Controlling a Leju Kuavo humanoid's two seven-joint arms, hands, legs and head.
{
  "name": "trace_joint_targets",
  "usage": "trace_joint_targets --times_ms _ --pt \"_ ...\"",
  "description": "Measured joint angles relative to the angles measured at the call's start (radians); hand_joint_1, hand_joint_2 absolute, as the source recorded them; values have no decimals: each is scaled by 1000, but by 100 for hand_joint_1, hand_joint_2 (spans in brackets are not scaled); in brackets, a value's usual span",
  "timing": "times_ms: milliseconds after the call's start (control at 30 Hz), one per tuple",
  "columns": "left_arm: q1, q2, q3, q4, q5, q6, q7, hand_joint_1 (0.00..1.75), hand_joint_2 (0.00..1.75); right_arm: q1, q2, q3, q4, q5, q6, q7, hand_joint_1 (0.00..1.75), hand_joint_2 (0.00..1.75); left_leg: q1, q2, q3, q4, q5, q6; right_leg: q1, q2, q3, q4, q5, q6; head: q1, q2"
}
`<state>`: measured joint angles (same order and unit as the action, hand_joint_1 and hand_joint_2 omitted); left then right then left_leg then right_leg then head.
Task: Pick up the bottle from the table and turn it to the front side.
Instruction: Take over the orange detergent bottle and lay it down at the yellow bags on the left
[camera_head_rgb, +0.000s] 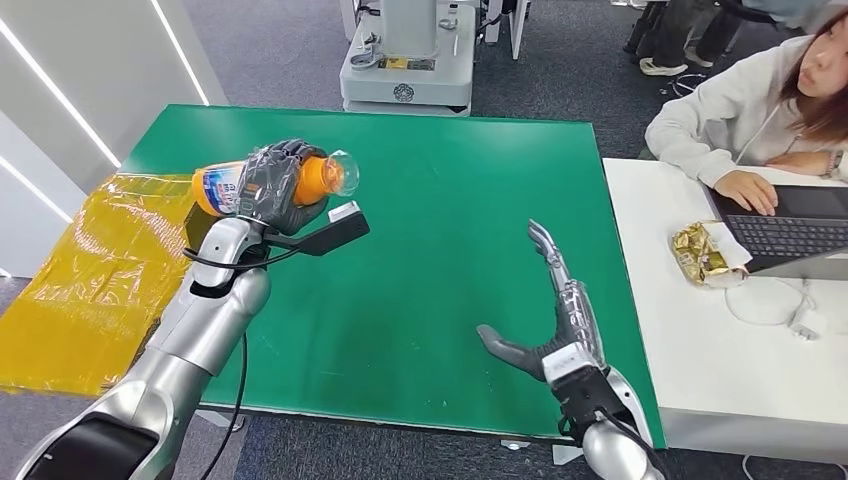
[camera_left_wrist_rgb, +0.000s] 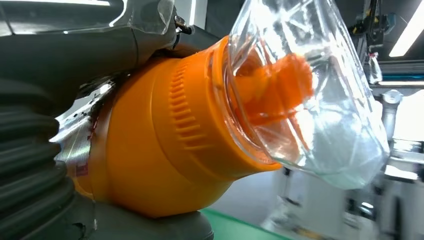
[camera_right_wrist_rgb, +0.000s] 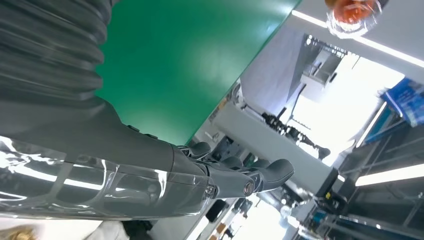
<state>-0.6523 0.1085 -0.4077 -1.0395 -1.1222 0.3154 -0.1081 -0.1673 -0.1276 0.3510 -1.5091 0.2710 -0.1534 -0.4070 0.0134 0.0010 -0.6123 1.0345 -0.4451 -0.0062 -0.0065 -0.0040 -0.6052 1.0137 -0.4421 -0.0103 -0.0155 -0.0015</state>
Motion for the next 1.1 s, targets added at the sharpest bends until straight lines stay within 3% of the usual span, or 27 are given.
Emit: trace_joint_targets --times_ms 200,700,967,1100 --pt "13 17 -16 19 -264 10 90 175 175 82 -6 -58 -84 28 -1 -10 0 175 0 0 0 0 0 0 0 0 0 0 0 0 0 0" --pt "26 19 -20 56 -320 -29 111 175 175 133 -7 -97 -138 41 -10 -13 0 175 0 0 0 0 0 0 0 0 0 0 0 0 0 0" --pt "60 54 -22 180 -385 -52 311 175 175 182 -7 -153 -166 65 -19 -24 0 175 0 1 -1 0 0 0 0 1 -1 0 0 0 0 0" --pt "78 74 -23 241 -385 -57 338 175 175 188 -7 -172 -169 77 -16 -25 0 175 0 1 -1 -1 0 0 0 1 -1 0 0 0 0 0"
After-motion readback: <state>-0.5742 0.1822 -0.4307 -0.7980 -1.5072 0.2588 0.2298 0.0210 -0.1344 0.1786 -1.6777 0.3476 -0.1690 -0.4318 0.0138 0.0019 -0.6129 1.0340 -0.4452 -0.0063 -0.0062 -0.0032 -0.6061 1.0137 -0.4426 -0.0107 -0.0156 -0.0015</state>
